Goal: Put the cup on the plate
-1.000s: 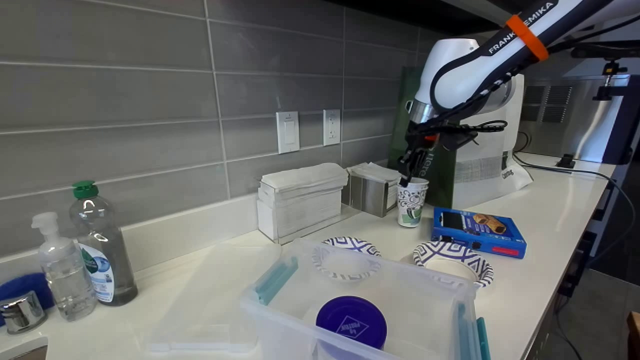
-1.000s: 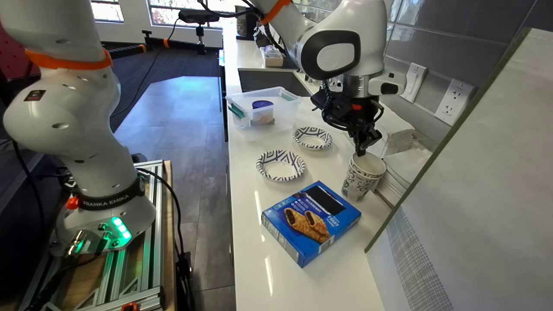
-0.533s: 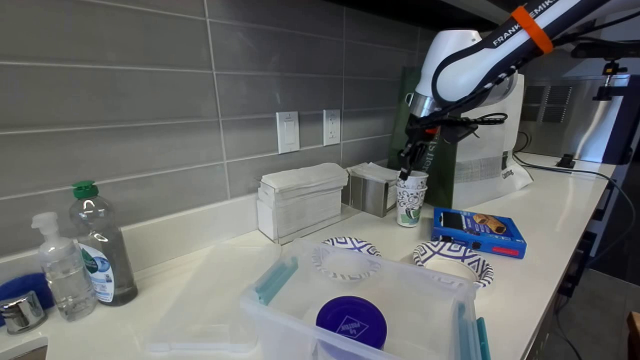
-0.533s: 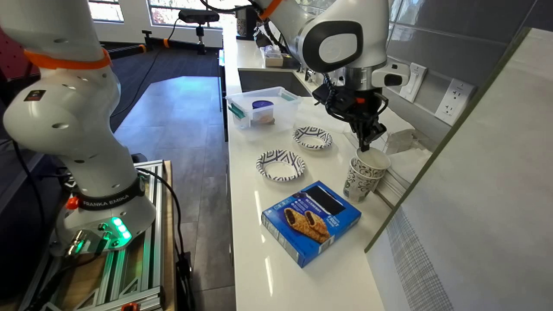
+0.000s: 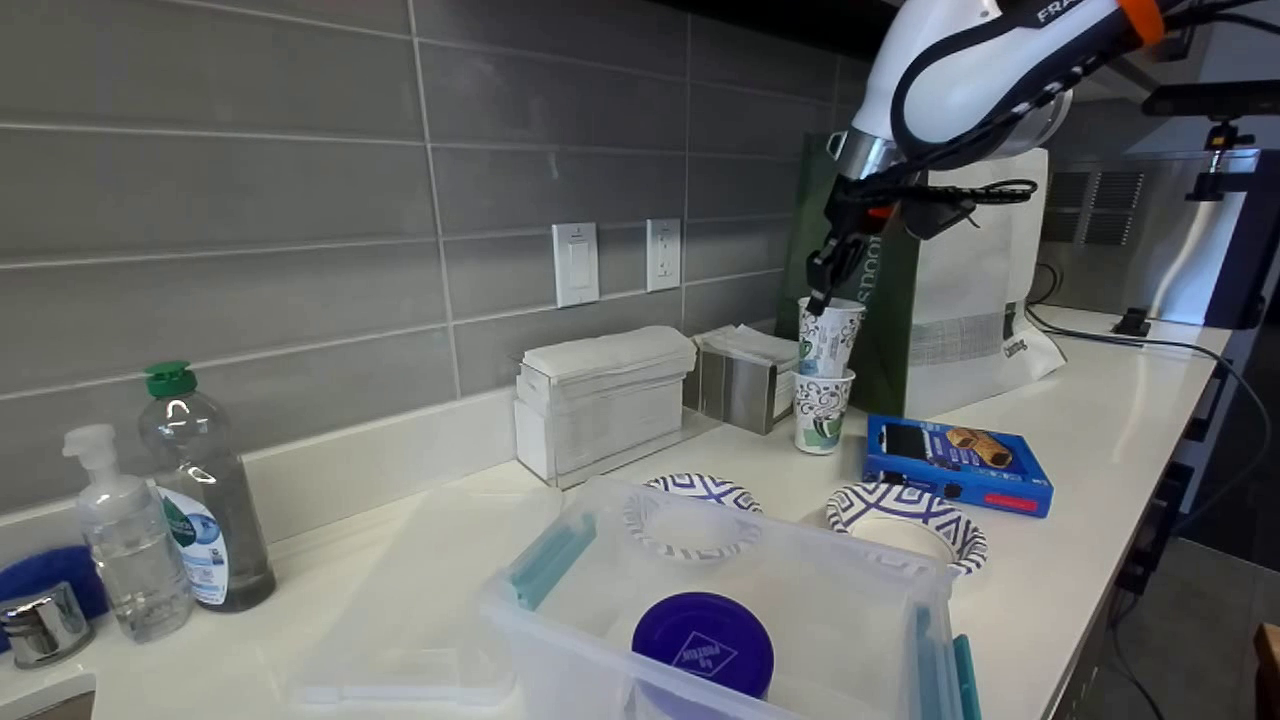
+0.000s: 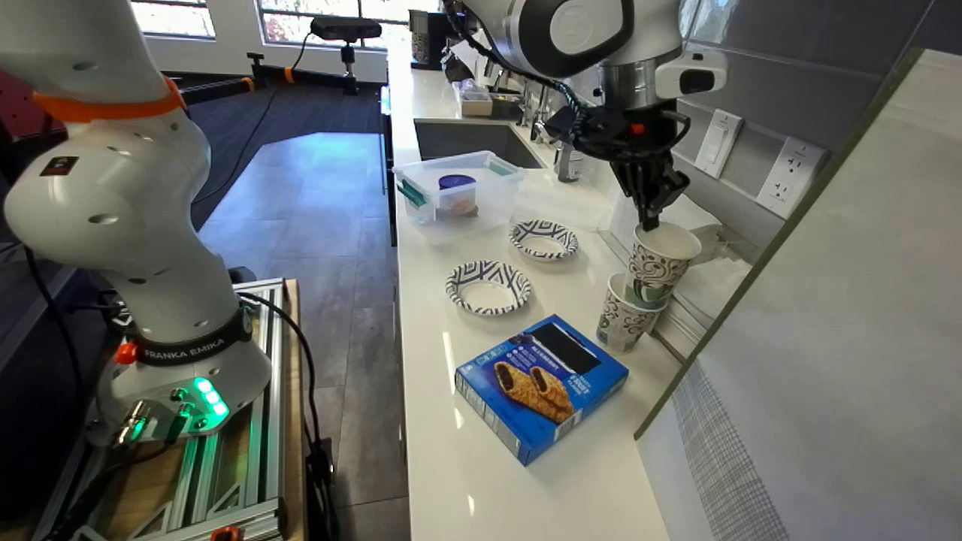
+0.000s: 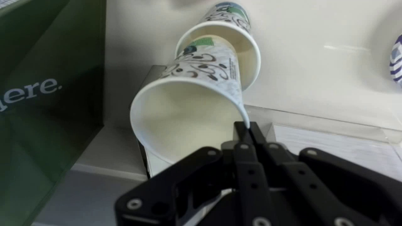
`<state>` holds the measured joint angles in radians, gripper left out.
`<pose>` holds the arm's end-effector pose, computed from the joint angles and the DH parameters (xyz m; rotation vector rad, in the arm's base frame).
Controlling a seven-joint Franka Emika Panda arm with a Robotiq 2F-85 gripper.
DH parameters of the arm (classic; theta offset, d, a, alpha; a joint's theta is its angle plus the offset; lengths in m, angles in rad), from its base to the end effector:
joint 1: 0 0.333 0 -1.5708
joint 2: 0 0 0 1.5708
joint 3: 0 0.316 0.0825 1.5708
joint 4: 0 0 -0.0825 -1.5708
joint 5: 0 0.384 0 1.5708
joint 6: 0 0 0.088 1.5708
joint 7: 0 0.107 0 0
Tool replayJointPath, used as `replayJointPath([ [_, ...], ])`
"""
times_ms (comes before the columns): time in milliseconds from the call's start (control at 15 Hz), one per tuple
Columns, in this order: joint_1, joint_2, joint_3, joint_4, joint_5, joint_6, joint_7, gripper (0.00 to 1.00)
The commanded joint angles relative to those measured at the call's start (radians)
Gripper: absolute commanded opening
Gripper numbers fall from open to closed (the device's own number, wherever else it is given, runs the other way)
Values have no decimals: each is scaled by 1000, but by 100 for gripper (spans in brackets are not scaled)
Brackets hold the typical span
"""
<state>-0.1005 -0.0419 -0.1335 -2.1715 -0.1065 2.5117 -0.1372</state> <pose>0.5449 -0.1296 0.4518 2.9511 -0.0351 0.5402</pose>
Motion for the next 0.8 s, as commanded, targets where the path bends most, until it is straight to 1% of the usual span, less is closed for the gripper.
replayJointPath([
  [0,-7,-70,3,-20,16,-36,-8,1],
  [333,-3,-126,-6,-26,75,-40,-26,1],
  [467,18,-141,-18,-24,185,-69,-97,1],
  [600,46,-156,-36,-14,345,-143,-203,1],
  [733,65,-182,-51,-16,477,-192,-292,1],
])
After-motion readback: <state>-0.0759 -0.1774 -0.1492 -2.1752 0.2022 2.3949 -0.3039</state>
